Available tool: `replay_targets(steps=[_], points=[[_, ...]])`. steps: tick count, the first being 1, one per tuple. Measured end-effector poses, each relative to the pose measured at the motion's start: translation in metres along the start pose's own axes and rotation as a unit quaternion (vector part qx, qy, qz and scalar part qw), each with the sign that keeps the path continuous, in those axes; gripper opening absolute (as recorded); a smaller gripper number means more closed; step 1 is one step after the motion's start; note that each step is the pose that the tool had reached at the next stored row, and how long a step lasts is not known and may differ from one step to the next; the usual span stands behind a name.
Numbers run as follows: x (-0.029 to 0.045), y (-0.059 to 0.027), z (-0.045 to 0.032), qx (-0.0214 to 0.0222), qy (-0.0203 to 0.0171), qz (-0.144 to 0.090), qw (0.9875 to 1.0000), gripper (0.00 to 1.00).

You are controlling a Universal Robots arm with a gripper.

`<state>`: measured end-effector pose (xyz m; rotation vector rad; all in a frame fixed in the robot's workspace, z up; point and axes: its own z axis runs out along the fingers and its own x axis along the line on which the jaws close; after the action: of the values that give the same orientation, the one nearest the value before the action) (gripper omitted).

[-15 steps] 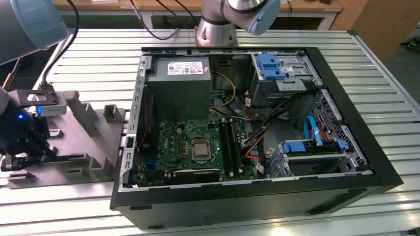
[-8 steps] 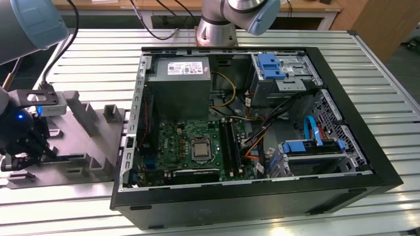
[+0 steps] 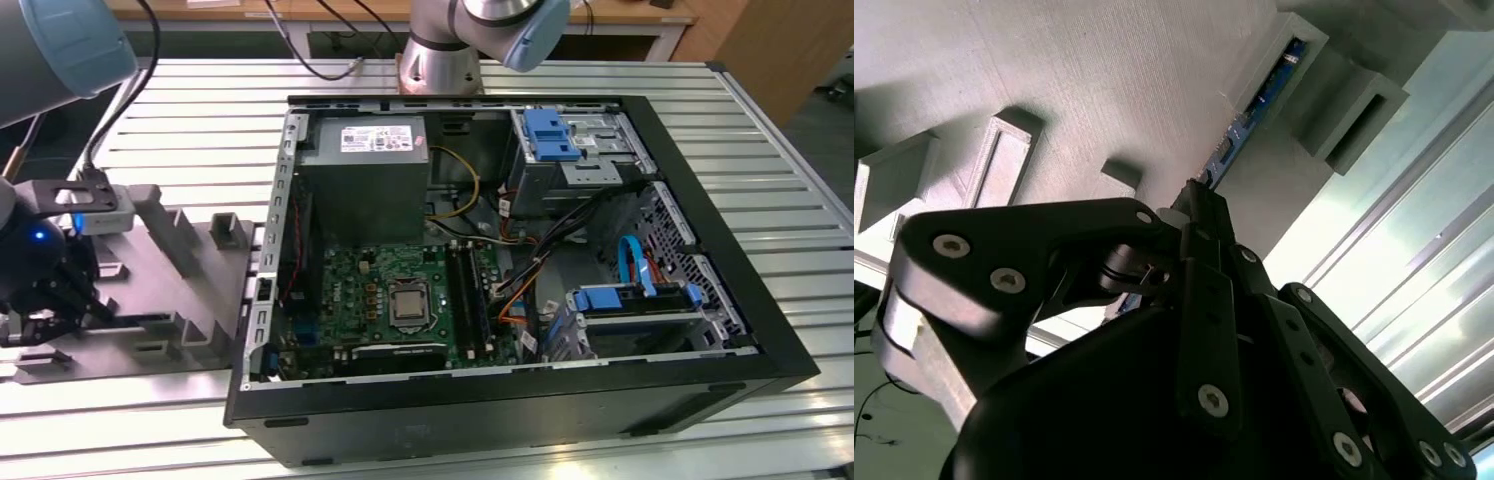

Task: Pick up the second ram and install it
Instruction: 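Pick up the second ram and move it above second insertion slot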

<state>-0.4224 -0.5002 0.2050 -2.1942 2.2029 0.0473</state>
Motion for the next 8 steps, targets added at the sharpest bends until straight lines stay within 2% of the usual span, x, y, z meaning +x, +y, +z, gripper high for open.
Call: replay_targets(steps=[8], points=[[-0.0009,-0.0001,-0.0186,0.0001,-0.0001,0.0,1.0,0.11]])
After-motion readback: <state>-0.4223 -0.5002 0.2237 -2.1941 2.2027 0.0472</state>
